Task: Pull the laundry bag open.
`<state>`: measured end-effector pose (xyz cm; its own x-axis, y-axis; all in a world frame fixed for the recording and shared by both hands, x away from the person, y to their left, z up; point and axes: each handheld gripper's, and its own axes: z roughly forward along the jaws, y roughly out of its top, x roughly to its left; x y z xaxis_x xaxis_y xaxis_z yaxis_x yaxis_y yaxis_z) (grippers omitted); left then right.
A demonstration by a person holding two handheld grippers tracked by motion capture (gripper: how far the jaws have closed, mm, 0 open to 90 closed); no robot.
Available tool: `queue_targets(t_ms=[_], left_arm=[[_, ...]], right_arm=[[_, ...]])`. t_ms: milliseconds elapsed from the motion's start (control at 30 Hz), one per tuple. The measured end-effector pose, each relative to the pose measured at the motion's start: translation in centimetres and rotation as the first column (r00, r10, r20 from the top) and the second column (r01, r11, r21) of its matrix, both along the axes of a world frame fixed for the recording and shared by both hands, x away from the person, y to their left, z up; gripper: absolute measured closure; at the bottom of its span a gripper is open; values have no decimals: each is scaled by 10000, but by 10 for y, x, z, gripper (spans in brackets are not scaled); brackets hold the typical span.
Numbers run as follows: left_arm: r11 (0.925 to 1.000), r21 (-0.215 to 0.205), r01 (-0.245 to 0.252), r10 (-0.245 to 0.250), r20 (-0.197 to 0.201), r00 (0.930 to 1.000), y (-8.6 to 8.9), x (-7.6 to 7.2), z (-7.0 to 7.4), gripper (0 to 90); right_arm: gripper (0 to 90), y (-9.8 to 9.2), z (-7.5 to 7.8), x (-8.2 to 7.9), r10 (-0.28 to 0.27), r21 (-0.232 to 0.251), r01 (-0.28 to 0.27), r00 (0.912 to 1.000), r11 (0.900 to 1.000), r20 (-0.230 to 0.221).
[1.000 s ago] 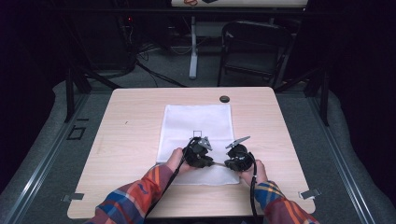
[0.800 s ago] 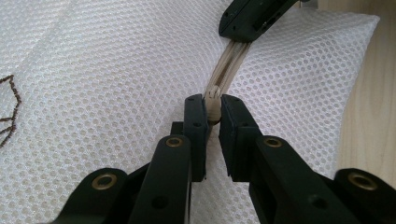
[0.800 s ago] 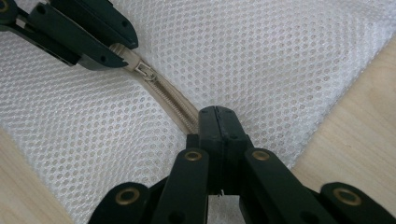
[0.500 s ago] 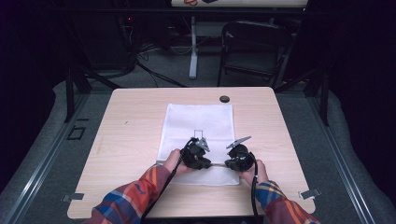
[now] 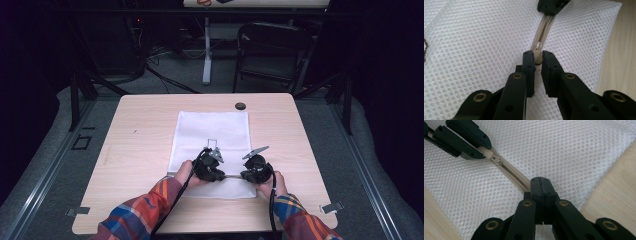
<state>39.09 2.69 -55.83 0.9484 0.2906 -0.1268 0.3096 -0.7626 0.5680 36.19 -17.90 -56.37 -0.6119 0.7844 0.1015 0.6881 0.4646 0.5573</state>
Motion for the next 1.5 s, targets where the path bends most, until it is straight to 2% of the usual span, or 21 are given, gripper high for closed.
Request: queue_targets(t_ms=[33, 100, 200, 233, 267, 300, 367, 400, 433, 467, 500, 600, 667, 767, 900, 933, 967, 1167, 1333, 1500], left_arm=[[10000, 0, 0, 0, 0, 10000, 0, 0, 0, 809], [10000, -50, 40, -40, -28, 10000, -1, 1, -2, 803], [10000, -56, 67, -68, -81, 9999, -5, 1, -4, 793], [9999, -78, 63, -63, -67, 10000, -7, 0, -5, 770], [9998, -146, 118, -119, -111, 9999, -8, 0, -6, 767], [9999, 11, 164, -164, 2, 9999, -10, -1, -5, 767], [9999, 58, 158, -159, 112, 9998, -12, -2, -5, 794], [9999, 65, 130, -131, 130, 9998, -12, -2, -5, 811], [9999, 78, 76, -77, 135, 9999, -12, -3, -5, 811], [9998, 187, 24, -27, 205, 9998, -13, -3, -5, 815], [9996, 286, 4, -12, 311, 9995, -13, -4, -5, 867], [9993, 376, -79, 67, 325, 9995, -11, -5, -4, 869], [9991, 422, -92, 79, 309, 9995, -9, -5, -3, 870], [9991, 393, -183, 172, 304, 9994, -7, -5, -3, 871], [9986, 295, -436, 435, 30, 9990, 0, -3, -2, 871], [9986, 282, -448, 449, -47, 9990, 2, -2, -2, 871], [9987, 189, -474, 478, -189, 9987, 5, -1, -2, 871], [9981, 215, -585, 590, -251, 9979, 12, -1, 0, 870], [9961, 255, -841, 851, -397, 9956, 30, -1, 3, 870], [9954, 318, -901, 916, -487, 9946, 40, -2, 3, 870]], right_arm=[[900, 0, 0, 0, 0, 0, 0, 10000, 10000, 0], [900, -1, 3, 2, 219, -315, -228, 9994, 9992, -269], [900, 1, 3, 1, 130, -268, -135, 9997, 9996, -195], [900, 2, 0, 0, -67, -95, 67, 10000, 9999, -6], [900, 1, 3, 0, 92, -360, -98, 9998, 9993, -160], [900, 1, 3, 0, 92, -360, -98, 9998, 9993, -160], [900, 1, 3, 0, 125, -439, -132, 9998, 9989, -167], [900, 2, 1, 0, 25, -267, -26, 10000, 9996, -23], [900, 2, 3, 0, 133, -474, -138, 9998, 9988, -115], [900, 2, 3, 0, 171, -413, -175, 9998, 9990, -113], [900, 2, 3, 0, 162, -440, -165, 9998, 9989, -73], [900, 3, 2, 0, 172, -415, -172, 9999, 9990, -2], [900, 3, 3, 0, 318, -647, -321, 9995, 9974, -58], [900, 2, 3, 0, 329, -603, -332, 9994, 9976, -67], [900, 2, 3, 0, 359, -578, -361, 9993, 9977, -49], [900, 2, 2, 0, 260, -404, -259, 9997, 9988, 9], [900, 1, 3, 0, 316, -539, -315, 9995, 9980, -2], [900, 1, 3, 0, 357, -661, -352, 9993, 9972, 65], [900, 0, 3, 1, 377, -753, -362, 9991, 9965, 193], [900, 0, 2, 2, 421, -752, -401, 9988, 9964, 252]])
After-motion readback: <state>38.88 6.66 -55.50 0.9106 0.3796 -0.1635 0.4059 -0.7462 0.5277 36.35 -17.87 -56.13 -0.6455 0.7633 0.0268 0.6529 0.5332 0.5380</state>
